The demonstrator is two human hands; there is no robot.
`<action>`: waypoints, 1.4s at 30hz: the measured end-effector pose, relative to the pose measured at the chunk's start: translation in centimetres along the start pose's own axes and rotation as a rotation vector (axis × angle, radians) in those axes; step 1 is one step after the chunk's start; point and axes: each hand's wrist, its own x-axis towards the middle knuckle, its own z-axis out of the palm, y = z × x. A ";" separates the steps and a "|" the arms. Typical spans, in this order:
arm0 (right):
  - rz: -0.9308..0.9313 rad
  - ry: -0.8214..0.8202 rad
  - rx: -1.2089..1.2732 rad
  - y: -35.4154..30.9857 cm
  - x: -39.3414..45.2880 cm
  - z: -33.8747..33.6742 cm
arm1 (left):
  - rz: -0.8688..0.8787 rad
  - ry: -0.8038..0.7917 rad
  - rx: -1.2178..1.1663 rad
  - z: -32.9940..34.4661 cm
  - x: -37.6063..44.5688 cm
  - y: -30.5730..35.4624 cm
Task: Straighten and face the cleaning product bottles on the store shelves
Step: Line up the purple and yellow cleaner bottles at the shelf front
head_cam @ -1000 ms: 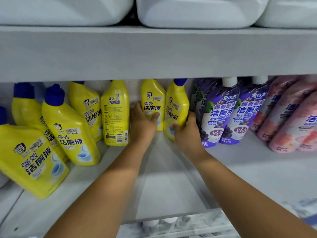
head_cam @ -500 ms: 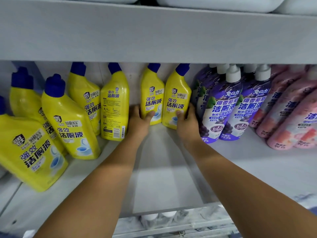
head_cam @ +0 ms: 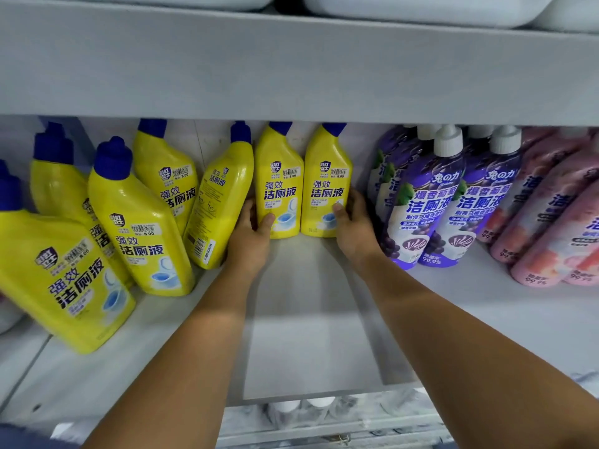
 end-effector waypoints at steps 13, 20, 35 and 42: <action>0.091 -0.255 0.025 -5.9 -4.8 7.9 | -0.054 0.012 0.060 -3.9 -8.3 3.6; -0.052 -0.118 0.028 -8.5 -5.1 14.8 | 0.160 0.450 0.089 -13.3 -15.3 5.2; -0.295 0.200 -0.488 -7.1 -12.4 3.6 | 0.113 0.491 0.094 -10.6 -11.2 2.1; -0.209 0.350 -0.449 -5.8 -13.1 1.8 | 0.037 0.565 0.061 -9.5 -8.7 3.4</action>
